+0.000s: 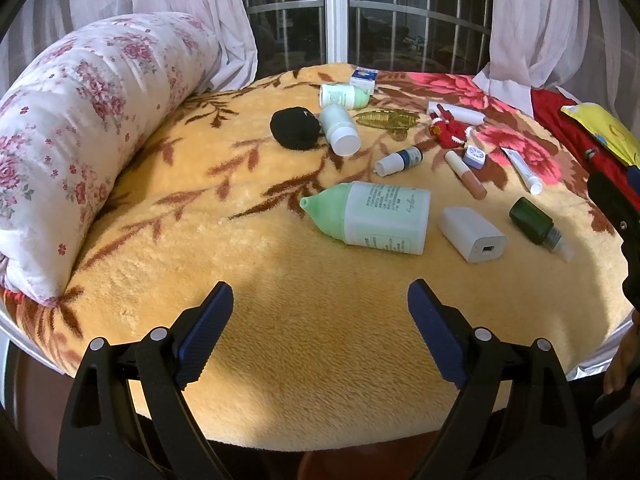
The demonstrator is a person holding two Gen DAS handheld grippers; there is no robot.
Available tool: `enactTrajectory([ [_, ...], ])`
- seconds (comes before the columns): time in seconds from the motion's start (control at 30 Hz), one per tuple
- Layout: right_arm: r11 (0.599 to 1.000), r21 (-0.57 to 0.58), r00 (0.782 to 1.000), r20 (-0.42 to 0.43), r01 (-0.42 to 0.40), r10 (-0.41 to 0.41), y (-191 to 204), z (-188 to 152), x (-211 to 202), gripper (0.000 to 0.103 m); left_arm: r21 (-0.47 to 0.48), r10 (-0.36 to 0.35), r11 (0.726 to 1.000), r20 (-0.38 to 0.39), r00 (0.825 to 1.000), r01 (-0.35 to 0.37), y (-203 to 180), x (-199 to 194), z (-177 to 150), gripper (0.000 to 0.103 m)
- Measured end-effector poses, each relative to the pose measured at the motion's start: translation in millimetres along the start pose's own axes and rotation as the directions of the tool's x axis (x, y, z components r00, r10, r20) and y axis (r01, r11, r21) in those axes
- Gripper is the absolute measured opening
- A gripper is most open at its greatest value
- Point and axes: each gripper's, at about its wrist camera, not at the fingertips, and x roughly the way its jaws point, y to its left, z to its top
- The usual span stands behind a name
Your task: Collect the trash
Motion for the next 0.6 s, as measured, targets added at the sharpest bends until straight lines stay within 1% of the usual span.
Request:
enactTrajectory([
  [0.6,1.0,0.004,1.0,0.0,-0.001,0.001,-1.7,0.0,-0.2,0.098,0.005,0.0,1.0,-0.003,1.0,0.0,-4.3,-0.8,-1.0,0.087],
])
